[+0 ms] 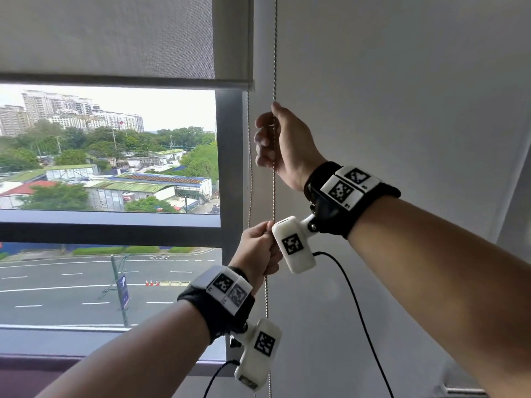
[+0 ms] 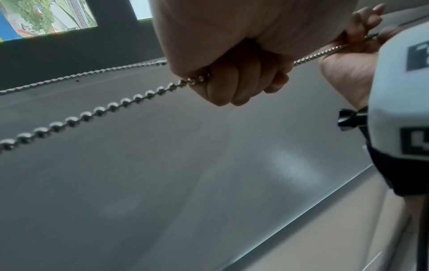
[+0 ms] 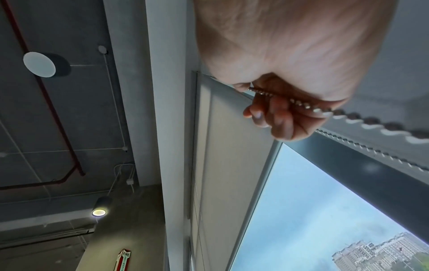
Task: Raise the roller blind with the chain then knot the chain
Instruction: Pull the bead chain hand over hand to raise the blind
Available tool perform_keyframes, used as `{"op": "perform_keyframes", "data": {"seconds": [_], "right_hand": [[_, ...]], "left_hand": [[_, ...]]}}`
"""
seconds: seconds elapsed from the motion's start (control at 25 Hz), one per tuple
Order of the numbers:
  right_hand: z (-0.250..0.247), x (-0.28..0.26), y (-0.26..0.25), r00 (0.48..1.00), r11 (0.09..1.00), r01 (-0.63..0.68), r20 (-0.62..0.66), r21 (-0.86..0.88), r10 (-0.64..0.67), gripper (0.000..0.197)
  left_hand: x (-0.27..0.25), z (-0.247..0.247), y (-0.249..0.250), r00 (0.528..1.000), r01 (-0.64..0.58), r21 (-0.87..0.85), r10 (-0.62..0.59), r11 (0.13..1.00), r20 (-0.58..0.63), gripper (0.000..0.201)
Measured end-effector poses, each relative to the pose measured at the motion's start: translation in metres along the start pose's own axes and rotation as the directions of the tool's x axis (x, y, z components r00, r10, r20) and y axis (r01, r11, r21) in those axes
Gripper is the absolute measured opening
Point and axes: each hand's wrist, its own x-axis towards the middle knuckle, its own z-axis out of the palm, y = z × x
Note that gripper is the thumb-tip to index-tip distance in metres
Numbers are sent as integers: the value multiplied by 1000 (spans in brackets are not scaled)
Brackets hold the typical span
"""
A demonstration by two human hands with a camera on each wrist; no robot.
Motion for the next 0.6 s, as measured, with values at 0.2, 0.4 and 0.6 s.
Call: {"op": "perform_keyframes", "data": {"seconds": [0.2,0.4,0.6], "right_hand": [[0,-9,15,997,999,-44,-57,5,44,47],[-6,-19,27,995,1000,21,-92,-15,-23,51],[-19,-29,51,994,998,56,-95,-34,-59,49]], "left_hand": [[-7,-3,-18,999,38,35,-38,999,2,44],[-1,-10,-21,998,31,138,-40,990,58,37],[14,-22,9,987,-43,-118,61,992,152,37]]}}
